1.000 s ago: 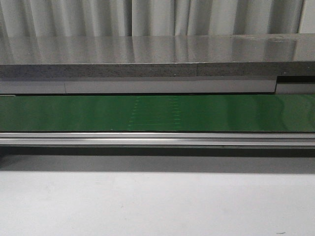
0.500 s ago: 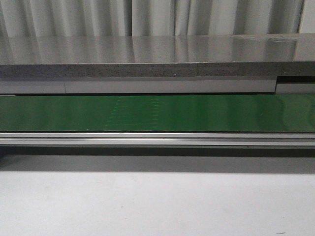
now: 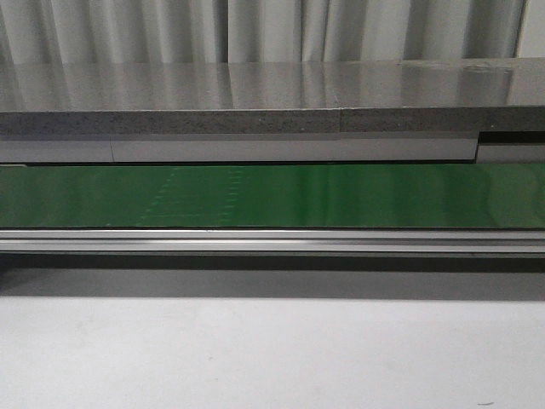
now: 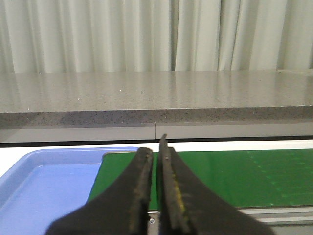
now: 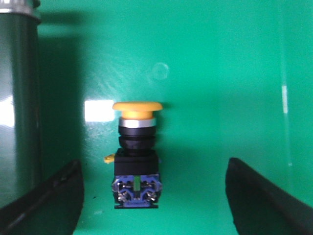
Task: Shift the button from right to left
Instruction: 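Close the right gripper on the button's black base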
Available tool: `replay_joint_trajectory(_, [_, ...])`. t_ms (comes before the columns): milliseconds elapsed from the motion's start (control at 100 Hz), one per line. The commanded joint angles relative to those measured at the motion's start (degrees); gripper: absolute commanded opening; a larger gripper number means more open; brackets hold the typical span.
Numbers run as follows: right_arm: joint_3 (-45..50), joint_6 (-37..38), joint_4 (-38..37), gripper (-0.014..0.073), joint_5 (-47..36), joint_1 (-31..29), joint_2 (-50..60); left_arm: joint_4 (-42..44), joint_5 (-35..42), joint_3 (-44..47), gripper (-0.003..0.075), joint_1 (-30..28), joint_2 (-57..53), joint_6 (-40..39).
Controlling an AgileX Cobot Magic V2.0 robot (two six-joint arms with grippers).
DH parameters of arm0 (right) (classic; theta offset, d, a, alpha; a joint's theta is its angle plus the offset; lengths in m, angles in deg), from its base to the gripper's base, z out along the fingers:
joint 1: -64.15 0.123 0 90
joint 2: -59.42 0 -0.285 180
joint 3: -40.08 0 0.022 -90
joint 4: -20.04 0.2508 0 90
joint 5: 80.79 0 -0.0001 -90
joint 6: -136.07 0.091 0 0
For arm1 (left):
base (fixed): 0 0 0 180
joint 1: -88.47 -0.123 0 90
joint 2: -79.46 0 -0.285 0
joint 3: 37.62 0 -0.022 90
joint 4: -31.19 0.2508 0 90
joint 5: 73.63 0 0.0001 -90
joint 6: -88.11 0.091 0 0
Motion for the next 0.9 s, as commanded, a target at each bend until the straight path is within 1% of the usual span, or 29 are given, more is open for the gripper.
replay_joint_trajectory(0, [-1.9,-2.2,0.9,0.0559,-0.8,-0.4,1.1,-0.5,5.1,2.4,0.0005,-0.1,-2.1,-0.6])
replay_joint_trajectory(250, [-1.9,-2.8,-0.6,0.0559,0.0,-0.4,-1.8,-0.5,5.1,2.4,0.0005,-0.1,-2.1,-0.6])
replay_joint_trajectory(480, [-1.9,-2.8,-2.8,0.0559,-0.8,-0.4,-3.8,-0.5,5.1,2.4,0.0005,-0.1,-2.1,-0.6])
replay_joint_trajectory(890, [-1.9,-2.8,-2.7,0.0559,-1.7,-0.4,-7.6,-0.5,5.1,2.4,0.0005,-0.1,-2.1,-0.6])
